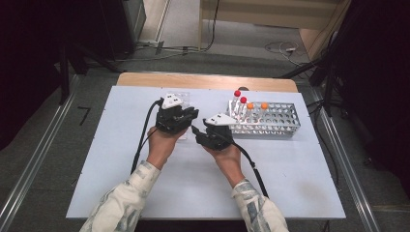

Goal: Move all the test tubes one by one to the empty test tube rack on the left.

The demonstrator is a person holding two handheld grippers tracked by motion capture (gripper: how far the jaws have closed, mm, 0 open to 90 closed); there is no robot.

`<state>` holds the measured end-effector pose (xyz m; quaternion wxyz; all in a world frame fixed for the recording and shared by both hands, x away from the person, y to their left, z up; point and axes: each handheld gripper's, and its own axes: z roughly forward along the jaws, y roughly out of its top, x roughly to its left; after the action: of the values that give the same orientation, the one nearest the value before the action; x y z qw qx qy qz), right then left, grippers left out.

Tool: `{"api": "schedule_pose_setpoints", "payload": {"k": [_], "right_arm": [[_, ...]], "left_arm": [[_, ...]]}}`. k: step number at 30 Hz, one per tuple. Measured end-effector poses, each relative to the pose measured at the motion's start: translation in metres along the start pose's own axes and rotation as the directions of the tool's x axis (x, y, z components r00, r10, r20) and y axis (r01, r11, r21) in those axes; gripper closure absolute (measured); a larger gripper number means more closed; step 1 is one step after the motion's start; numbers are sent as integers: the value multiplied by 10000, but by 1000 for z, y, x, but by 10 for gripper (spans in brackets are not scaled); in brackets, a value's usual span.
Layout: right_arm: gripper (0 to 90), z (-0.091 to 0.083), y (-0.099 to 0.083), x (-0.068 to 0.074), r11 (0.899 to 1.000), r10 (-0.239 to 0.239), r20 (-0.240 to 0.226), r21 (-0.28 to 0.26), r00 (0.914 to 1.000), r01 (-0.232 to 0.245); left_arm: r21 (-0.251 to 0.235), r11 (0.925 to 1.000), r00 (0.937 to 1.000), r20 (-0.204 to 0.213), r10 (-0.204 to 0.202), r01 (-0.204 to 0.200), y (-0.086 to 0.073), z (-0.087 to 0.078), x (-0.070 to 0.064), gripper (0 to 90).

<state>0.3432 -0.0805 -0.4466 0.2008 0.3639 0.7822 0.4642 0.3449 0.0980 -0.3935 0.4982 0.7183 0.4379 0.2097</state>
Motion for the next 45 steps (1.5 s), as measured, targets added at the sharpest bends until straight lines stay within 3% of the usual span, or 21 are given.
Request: {"api": "schedule_pose_setpoints", "payload": {"k": [11, 20, 27, 45], "right_arm": [[460, -8, -7, -10, 9995, 307, 22, -96, 9995, -307], [463, -9, -8, -11, 9993, 347, 55, -103, 9994, -347], [463, -9, -9, -11, 9993, 356, 35, -117, 9994, -356], [464, -9, -10, -12, 9994, 332, 7, -120, 9995, -331]], "left_arm": [[-581, 9983, 9982, -603, 56, -91, 16, -15, 9, 771], [-555, 9976, 9922, -1200, 333, -402, 9, -12, 15, 771], [-577, 9980, 9910, -1327, 196, -275, 0, -7, 17, 771], [394, 9985, 9860, -1608, 448, -389, -35, 8, 15, 768]]}}
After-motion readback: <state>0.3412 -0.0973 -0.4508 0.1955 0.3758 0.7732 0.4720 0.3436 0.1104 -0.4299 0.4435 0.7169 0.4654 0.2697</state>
